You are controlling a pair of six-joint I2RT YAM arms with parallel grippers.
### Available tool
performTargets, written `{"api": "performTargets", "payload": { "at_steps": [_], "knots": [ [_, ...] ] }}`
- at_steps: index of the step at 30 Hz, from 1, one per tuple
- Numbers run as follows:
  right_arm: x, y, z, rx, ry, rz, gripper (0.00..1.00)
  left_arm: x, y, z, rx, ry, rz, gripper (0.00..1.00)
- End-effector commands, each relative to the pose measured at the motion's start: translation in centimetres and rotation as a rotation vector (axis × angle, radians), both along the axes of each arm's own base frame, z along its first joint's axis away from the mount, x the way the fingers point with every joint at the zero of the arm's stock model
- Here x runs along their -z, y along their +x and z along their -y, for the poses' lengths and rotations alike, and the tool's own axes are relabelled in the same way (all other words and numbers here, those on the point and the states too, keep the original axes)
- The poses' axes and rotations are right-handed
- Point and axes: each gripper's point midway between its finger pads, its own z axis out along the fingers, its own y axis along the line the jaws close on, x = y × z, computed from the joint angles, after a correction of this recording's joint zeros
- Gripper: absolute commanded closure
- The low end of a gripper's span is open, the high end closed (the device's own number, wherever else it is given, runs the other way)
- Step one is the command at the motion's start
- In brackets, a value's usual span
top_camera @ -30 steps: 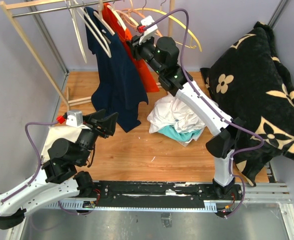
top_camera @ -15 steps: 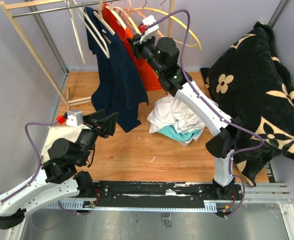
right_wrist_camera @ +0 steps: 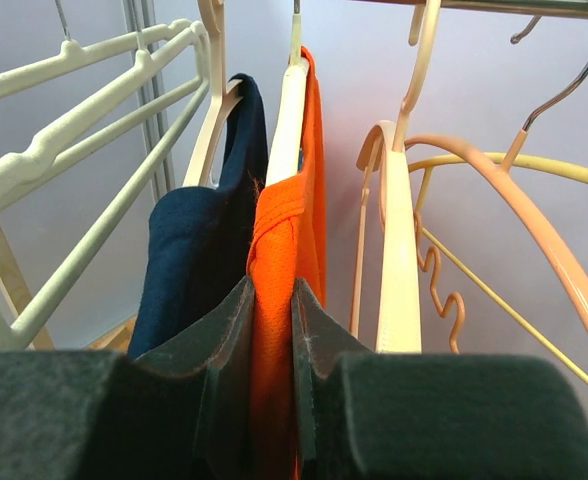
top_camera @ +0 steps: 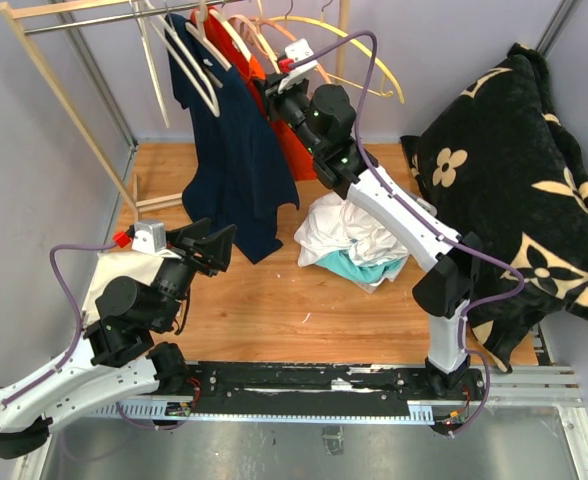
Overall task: Remove the t-shirt from the hanger
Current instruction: Pick up the hanger from the clothesline.
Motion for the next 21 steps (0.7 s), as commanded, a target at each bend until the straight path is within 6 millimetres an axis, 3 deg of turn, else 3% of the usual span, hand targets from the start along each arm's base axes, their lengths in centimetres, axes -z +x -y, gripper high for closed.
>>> {"api": "performTargets", "payload": {
  "at_steps": [1,13,21],
  "knots": [
    [-5.0,-2.4,1.2,-0.003,0.122,0.127,0.99,-1.0,-0.2,-0.4,-0.007,-0.025,0.022,0.34],
    [-7.2,-4.6,2.4,0.003,0.198,0.255,0.99,-0.8,-0.1,-0.5,-0.019,-0.026,0.021,0.34],
    [-8.3,-5.0,2.6,0.008,0.202,0.284,0.99,-0.8,0.0,-0.4,-0.016,-0.026,0.020,0.34]
  ]
}}
